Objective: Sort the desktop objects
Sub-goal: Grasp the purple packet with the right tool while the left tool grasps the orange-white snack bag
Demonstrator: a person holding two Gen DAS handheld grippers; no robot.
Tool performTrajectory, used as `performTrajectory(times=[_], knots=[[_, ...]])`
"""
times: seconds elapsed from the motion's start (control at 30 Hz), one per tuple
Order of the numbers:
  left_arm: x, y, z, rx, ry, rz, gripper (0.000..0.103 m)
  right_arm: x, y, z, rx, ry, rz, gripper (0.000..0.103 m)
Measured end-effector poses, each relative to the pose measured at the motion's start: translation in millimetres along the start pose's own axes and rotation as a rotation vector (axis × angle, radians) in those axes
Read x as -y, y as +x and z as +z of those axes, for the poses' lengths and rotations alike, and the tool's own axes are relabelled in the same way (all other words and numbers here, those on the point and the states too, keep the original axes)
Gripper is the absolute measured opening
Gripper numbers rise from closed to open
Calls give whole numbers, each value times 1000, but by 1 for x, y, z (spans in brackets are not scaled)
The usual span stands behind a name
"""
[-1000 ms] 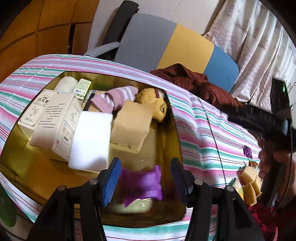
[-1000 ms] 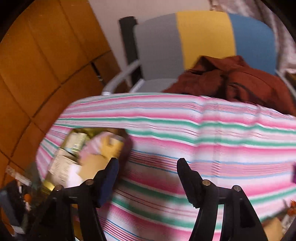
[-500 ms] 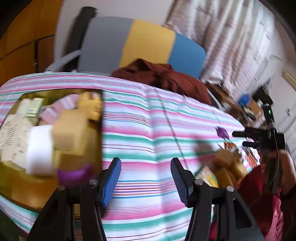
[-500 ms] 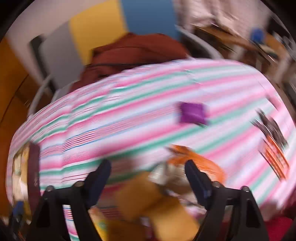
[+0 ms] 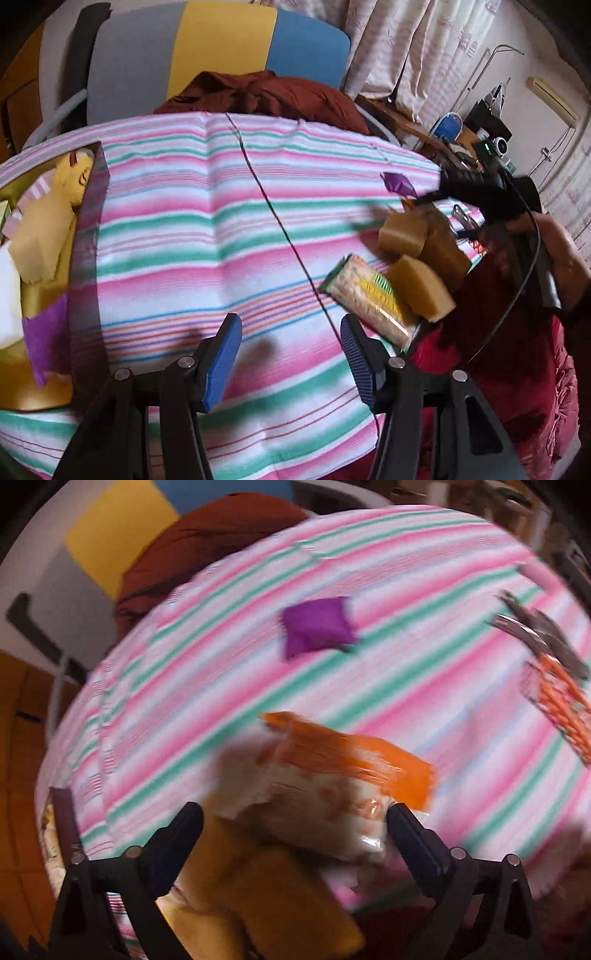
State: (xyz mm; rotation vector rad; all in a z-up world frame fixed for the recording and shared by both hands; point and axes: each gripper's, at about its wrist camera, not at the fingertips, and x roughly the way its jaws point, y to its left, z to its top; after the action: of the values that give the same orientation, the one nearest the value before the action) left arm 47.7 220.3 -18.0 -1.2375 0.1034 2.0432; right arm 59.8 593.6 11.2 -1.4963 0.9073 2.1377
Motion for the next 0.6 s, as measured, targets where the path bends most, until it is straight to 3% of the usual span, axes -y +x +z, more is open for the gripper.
performTrajectory(times=[0.03, 0.13, 0.2, 0.27, 0.37, 0.47, 0.5, 0.6], knots=[[0, 1, -1, -7, 0, 3, 56, -7, 2, 2, 27, -35, 35, 101], [-4, 1, -1, -9, -2, 15, 56, -30, 2, 4, 78, -143, 284, 98], [-8, 0, 1, 1, -11, 28, 56, -39, -8, 8, 104, -167, 339, 98], [-12, 2, 5, 5, -27, 33, 56, -40, -22, 16, 174, -180, 284, 98], [-16, 7, 10, 0, -44, 38, 56, -25, -34, 42, 287, -131, 110, 98], [-13, 13, 16, -14, -37, 39, 56, -16, -25, 67, 280, -119, -76, 98], [-12, 14, 17, -18, -31, 41, 56, -13, -16, 76, 240, -133, -133, 98], [-6, 20, 25, -26, -15, 33, 56, -4, 6, 88, 171, -133, -173, 96]])
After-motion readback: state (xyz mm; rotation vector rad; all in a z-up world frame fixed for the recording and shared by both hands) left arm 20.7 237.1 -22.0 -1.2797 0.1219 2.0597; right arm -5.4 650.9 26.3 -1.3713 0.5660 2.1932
